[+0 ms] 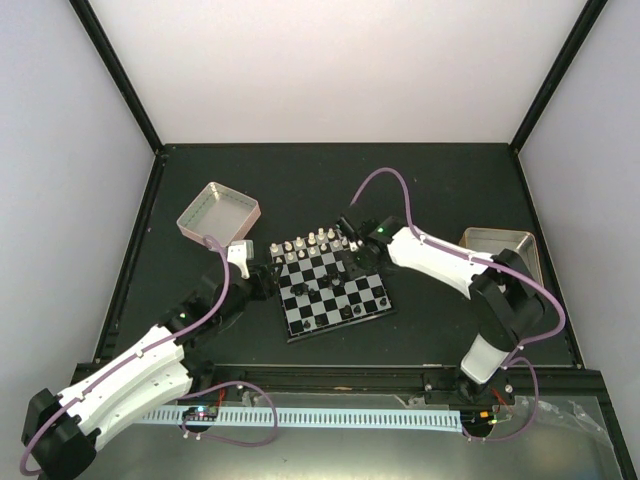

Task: Set up the chess pieces on the board
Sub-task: Pick up the chess piece from the chessboard, then place the chess piece on the chessboard.

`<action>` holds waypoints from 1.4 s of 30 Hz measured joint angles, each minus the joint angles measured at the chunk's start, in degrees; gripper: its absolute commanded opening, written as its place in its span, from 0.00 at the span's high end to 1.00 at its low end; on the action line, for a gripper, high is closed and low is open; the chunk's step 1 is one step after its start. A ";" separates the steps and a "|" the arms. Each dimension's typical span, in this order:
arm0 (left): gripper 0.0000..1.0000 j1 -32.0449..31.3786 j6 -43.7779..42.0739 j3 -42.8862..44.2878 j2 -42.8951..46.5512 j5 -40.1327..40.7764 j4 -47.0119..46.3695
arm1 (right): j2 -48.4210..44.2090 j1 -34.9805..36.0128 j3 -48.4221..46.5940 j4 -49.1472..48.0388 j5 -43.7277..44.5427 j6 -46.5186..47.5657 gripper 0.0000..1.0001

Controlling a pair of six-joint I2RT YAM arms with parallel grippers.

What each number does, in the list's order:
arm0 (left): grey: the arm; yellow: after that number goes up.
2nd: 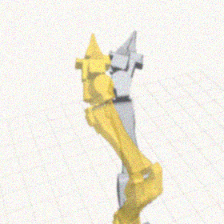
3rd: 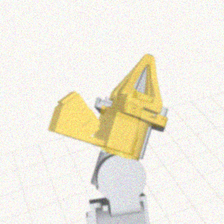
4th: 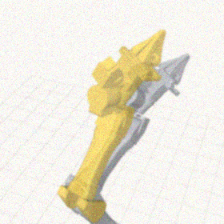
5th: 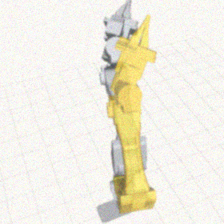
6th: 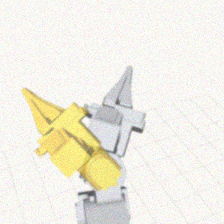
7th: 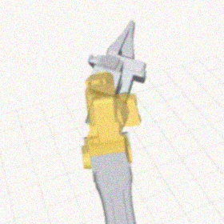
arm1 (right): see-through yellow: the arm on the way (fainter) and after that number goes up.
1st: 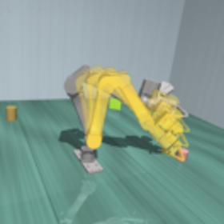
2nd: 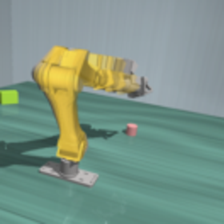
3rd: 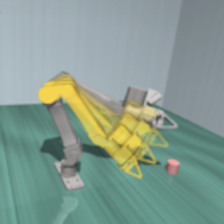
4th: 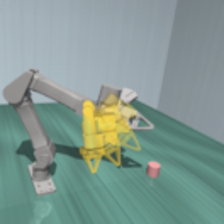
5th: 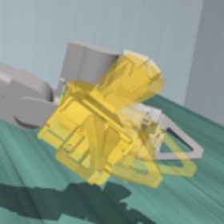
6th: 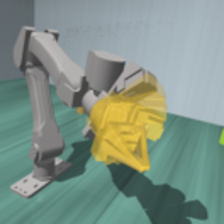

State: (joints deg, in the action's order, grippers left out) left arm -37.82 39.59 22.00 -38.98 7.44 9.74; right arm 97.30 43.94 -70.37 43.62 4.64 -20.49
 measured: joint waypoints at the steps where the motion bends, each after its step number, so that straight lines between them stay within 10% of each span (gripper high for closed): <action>1: 0.40 0.00 0.02 0.00 0.00 0.00 0.00 | -0.50 0.00 0.96 0.07 -0.02 -0.24 0.99; 42: 0.40 0.00 0.07 -0.09 -0.02 -0.07 -0.20 | -2.03 1.73 10.10 0.26 -3.37 -3.85 0.91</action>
State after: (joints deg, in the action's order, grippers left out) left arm -37.82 39.66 21.91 -39.00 7.38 9.54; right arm 95.26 45.67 -60.27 43.88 1.28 -24.34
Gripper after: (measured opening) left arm 0.599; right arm 0.047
